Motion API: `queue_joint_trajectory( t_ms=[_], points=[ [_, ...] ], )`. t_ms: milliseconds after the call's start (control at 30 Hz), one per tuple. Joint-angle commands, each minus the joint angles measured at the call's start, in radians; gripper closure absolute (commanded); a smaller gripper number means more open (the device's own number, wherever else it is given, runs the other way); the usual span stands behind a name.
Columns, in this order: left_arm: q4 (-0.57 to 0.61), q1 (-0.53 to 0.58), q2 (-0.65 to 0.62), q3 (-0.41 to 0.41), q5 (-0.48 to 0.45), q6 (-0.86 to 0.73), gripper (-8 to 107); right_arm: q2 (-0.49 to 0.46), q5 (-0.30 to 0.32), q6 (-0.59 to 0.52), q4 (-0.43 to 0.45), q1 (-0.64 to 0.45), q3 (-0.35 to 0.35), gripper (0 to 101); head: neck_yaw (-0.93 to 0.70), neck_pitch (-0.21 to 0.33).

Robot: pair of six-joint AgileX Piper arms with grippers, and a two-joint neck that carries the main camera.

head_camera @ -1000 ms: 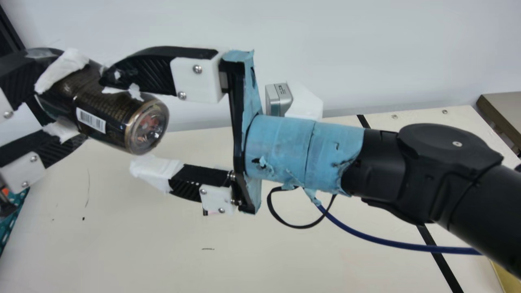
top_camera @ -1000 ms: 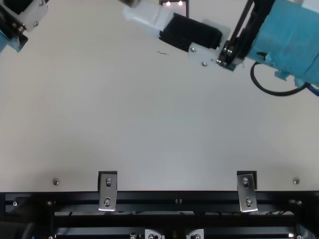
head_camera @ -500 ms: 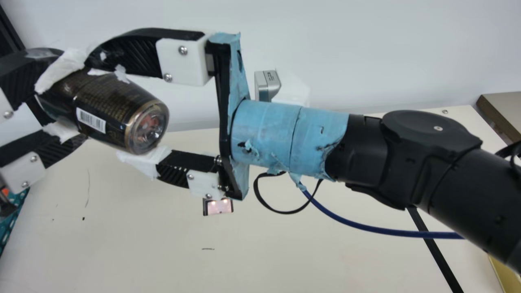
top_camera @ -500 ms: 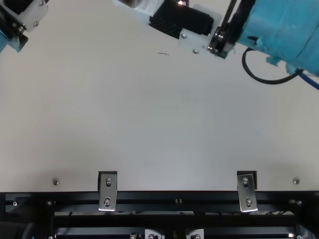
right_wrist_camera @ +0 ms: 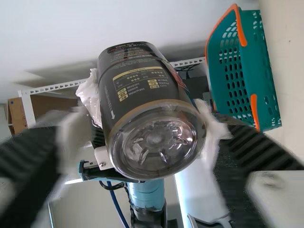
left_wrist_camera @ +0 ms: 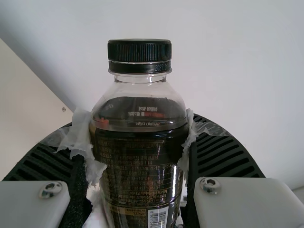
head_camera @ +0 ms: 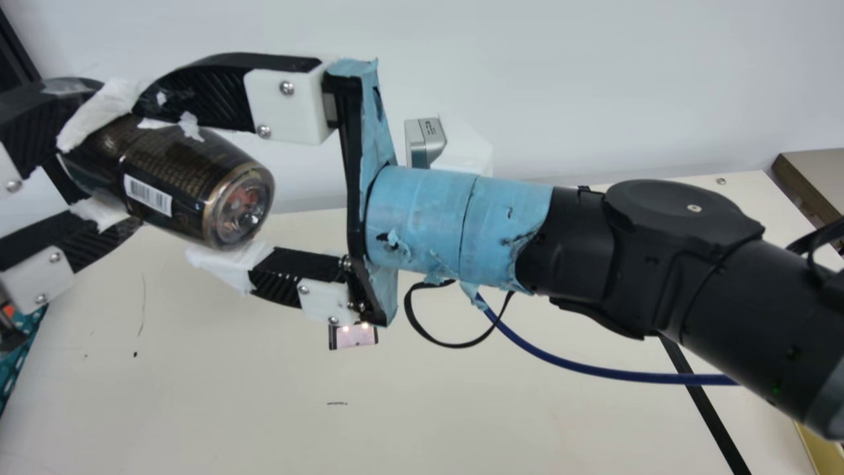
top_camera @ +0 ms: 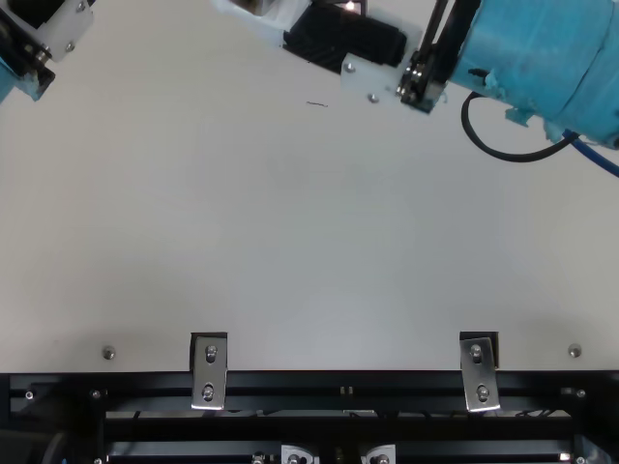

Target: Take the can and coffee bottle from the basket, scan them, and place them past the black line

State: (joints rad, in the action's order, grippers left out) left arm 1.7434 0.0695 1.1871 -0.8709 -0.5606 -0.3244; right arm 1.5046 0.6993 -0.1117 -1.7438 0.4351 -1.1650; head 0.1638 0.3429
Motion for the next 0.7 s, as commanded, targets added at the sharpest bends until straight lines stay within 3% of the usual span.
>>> queue_joint_trajectory(
  t_ms=[0, 533, 567, 600, 667],
  points=[
    [0.000, 0.000, 0.000, 0.000, 0.000, 0.000, 89, 0.000, 0.000, 0.000, 0.000, 0.000, 0.000, 101, 0.006, 0.009],
    [0.005, 0.000, 0.000, 0.000, 0.003, 0.002, 89, 0.000, 0.000, 0.000, 0.005, 0.000, 0.000, 101, 0.006, 0.009],
    [0.005, 0.000, 0.000, 0.000, 0.003, 0.002, 18, 0.000, 0.000, 0.000, 0.005, 0.000, 0.000, 101, 0.006, 0.009],
    [0.005, 0.000, 0.000, 0.000, 0.003, 0.002, 9, 0.000, 0.000, 0.000, 0.005, 0.000, 0.000, 101, 0.006, 0.009],
    [0.002, 0.000, 0.000, 0.000, 0.001, 0.000, 9, 0.000, 0.000, 0.000, 0.005, 0.000, 0.000, 101, 0.006, 0.009]
  ],
)
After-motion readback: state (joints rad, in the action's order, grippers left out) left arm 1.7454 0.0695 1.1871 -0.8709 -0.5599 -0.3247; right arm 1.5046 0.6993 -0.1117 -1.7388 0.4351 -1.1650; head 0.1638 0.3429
